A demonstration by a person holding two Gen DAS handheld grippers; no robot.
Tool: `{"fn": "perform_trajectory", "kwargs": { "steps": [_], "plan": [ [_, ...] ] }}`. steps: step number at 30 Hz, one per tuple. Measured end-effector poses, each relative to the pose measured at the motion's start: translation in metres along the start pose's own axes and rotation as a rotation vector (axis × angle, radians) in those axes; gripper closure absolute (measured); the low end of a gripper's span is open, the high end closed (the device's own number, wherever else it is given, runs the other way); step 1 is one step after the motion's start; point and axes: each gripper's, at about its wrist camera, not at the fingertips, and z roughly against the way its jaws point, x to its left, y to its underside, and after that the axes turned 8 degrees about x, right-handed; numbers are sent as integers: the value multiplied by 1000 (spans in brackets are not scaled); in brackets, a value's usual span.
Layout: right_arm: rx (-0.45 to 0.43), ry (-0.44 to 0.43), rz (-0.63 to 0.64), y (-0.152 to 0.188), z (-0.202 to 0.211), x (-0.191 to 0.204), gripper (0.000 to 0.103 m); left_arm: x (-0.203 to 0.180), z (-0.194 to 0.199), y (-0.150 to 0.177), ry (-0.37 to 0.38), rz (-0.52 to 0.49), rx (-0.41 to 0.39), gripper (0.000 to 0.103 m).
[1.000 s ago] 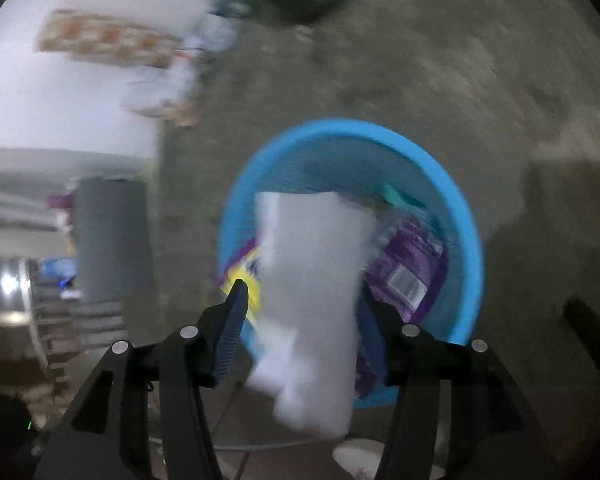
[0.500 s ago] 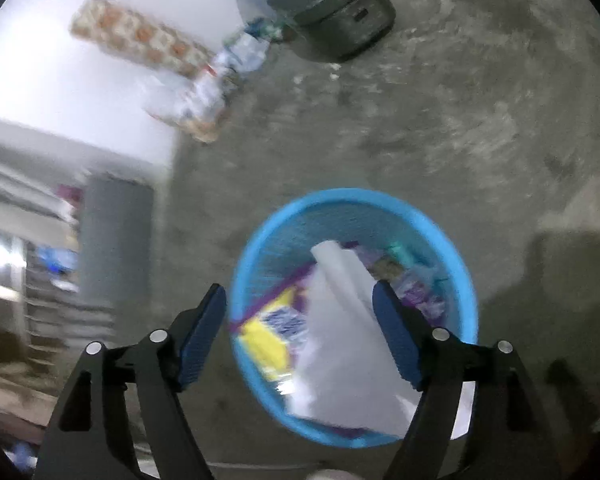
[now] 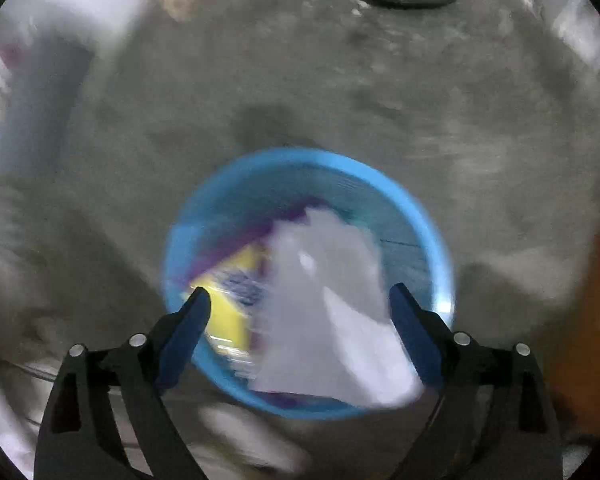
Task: Collect trash
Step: 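Bring both open tools back over the table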
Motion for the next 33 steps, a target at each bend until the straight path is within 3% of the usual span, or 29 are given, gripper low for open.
{"fn": "perform_trajectory", "kwargs": {
  "steps": [2,3,4,5,6,8,9,10,11,12,15,16,19,22,25,29,33],
  "plan": [
    [-58,-190,57,3,16,9,15,8,16,11,-25,16,-19,16],
    [-86,-219,53,4,20,10,15,15,28,19,-40,16,-35,16],
    [-87,-143,42,3,20,13,15,18,37,25,-56,16,-44,15],
    [-49,5,40,1,14,18,15,22,42,30,-65,18,-51,15],
    [-23,62,52,1,9,21,15,28,52,36,-65,24,-61,15],
    [-21,-95,86,6,15,26,15,35,59,43,-66,47,-66,14],
    [-46,-280,88,10,25,25,15,41,65,48,-60,69,-72,14],
    [-72,-405,86,12,31,22,15,45,69,52,-58,83,-79,14],
    [-94,-473,72,15,33,16,11,48,72,54,-58,96,-88,14],
    [-89,-418,50,15,27,12,10,52,76,58,-61,108,-97,14],
    [26,-59,-19,16,-12,1,10,60,87,67,-81,125,-123,14],
    [32,-56,-37,21,-18,-5,10,61,89,69,-86,124,-128,14],
    [8,-206,-161,39,-21,-30,10,66,99,75,-104,118,-147,14],
    [-45,-307,-178,57,-4,-33,10,71,111,82,-120,111,-186,13],
    [-103,-345,-120,79,21,-14,10,78,119,93,-128,134,-213,12],
    [-211,-407,50,129,75,38,10,92,130,105,-139,204,-228,12],
    [-297,-471,224,178,133,91,11,110,156,124,-163,280,-303,12]
  ]
}}
